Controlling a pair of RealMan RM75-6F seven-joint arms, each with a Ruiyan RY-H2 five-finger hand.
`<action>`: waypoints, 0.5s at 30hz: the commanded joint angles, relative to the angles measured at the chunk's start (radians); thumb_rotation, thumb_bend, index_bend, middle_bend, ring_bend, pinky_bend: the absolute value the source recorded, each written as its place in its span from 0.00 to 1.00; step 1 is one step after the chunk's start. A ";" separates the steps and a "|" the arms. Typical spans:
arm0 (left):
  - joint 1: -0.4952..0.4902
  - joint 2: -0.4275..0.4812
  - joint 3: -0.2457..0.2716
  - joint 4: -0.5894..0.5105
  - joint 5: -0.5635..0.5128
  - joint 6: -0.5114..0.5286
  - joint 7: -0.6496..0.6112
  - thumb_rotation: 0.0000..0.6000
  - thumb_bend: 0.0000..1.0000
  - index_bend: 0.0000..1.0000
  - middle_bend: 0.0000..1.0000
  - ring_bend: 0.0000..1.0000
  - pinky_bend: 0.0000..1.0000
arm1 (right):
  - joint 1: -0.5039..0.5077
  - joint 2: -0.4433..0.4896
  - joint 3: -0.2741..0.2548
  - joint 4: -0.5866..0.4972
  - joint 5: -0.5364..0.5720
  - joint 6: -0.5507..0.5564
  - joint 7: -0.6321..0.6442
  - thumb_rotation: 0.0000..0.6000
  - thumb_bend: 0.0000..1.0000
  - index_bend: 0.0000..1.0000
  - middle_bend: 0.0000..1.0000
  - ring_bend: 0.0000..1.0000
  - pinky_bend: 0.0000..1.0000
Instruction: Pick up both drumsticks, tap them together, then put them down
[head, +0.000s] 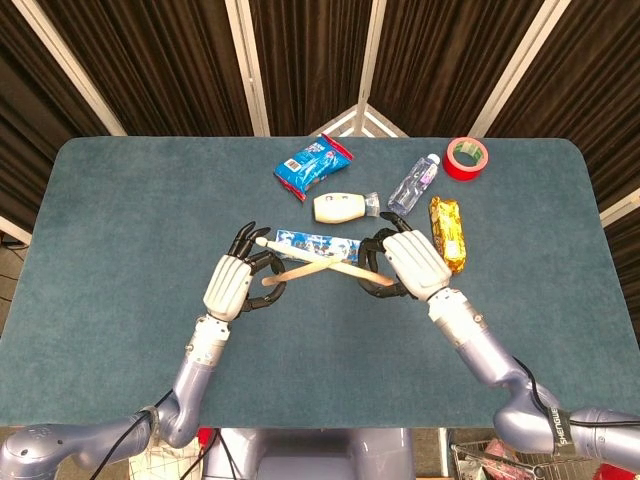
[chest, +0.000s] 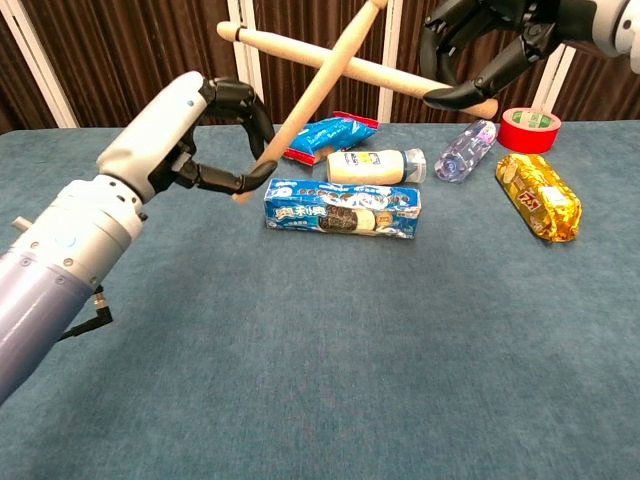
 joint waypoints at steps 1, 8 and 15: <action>-0.003 -0.008 -0.006 0.007 0.008 0.013 -0.010 1.00 0.51 0.65 0.64 0.14 0.00 | 0.001 0.003 -0.003 -0.001 -0.004 -0.003 0.006 1.00 0.47 0.83 0.66 0.40 0.10; -0.002 -0.012 -0.003 0.006 0.021 0.028 -0.011 1.00 0.51 0.65 0.64 0.14 0.00 | 0.001 0.004 -0.010 0.000 -0.009 -0.002 0.019 1.00 0.47 0.83 0.66 0.40 0.10; 0.004 -0.010 0.002 0.002 0.022 0.029 -0.010 1.00 0.51 0.65 0.64 0.14 0.00 | 0.002 0.015 -0.004 -0.007 -0.005 0.002 0.030 1.00 0.47 0.83 0.66 0.40 0.10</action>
